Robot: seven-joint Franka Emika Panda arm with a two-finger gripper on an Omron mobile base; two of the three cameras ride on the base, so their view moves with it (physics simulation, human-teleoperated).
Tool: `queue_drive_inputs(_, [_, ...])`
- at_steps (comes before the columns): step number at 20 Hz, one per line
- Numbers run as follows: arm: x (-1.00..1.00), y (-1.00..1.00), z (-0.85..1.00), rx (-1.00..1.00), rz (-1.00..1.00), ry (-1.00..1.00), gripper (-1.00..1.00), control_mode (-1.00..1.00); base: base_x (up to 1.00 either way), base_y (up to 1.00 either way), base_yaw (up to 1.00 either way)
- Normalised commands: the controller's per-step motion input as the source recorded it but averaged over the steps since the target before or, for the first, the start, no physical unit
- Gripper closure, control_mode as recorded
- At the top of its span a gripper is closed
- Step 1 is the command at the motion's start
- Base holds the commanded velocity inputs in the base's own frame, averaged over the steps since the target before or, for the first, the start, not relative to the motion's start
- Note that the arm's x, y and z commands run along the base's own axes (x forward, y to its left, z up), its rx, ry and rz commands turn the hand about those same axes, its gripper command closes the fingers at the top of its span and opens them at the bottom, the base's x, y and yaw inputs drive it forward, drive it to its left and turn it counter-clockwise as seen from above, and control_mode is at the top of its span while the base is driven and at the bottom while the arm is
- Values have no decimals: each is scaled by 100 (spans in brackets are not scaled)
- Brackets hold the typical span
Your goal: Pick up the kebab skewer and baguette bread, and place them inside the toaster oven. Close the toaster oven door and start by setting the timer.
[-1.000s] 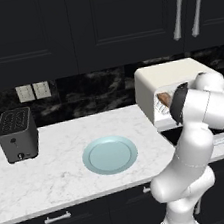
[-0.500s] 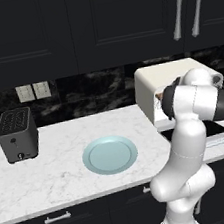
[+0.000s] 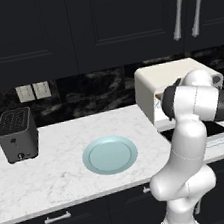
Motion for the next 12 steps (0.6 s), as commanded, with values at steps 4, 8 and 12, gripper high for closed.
queue_drive_inputs(4, [16, 0, 0, 1, -13, -5, -100, -100, 0, 0, 0])
queue_drive_inputs(8, [-52, 0, 2, 5, 0, -2, -100, -100, 0, 0, 0])
queue_drive_inputs(12, [-85, 0, 19, 0, 0, 0, -100, -100, 0, 0, 0])
